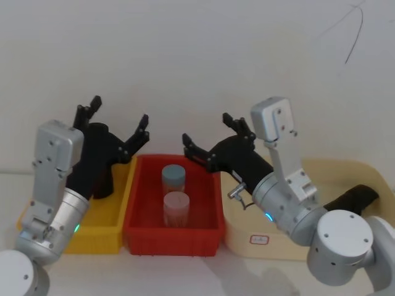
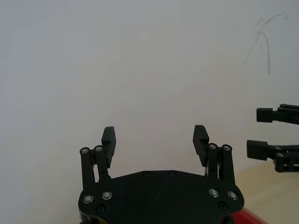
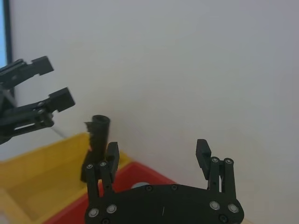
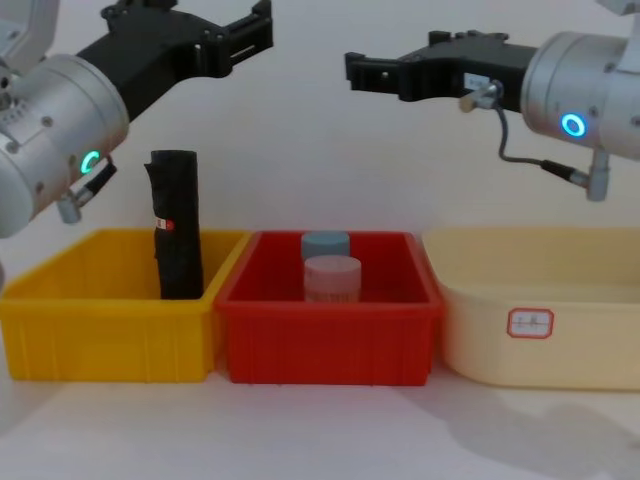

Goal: Pick up the garbage bag with the one hand and transfer it to the other hand.

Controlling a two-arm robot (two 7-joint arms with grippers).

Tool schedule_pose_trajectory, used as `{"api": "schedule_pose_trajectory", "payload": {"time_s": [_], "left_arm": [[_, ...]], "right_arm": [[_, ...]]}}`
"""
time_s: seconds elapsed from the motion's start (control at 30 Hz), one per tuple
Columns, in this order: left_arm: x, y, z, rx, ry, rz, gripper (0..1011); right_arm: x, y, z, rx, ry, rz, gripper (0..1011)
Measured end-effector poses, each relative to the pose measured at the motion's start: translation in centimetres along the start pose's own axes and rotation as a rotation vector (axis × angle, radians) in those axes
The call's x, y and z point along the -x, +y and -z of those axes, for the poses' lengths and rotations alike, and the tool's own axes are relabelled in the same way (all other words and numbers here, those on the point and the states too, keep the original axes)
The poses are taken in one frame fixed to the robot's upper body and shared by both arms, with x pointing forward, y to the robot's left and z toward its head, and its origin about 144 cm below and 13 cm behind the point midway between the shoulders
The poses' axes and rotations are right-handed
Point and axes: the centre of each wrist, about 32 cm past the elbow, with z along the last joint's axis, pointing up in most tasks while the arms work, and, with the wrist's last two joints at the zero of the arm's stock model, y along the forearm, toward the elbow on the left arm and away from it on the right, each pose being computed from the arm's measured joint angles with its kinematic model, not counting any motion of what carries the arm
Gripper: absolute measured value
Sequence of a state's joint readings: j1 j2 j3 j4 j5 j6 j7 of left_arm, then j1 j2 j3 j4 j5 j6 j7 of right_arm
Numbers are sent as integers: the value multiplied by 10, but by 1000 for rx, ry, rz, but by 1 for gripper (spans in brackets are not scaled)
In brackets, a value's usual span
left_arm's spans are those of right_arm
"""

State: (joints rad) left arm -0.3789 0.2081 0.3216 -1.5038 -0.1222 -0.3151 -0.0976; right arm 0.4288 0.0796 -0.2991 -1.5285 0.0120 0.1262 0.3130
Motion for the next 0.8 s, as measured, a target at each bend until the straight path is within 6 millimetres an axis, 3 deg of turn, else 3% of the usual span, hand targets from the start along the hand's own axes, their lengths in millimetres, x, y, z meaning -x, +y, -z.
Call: {"api": "schedule_pose_trajectory", "payload": {"time_s": [0.8], "left_arm": [[-9,10,-9,-2,-61,-44,1002]], "right_arm": [[-8,21,11,97,-27,-248,1000]]}}
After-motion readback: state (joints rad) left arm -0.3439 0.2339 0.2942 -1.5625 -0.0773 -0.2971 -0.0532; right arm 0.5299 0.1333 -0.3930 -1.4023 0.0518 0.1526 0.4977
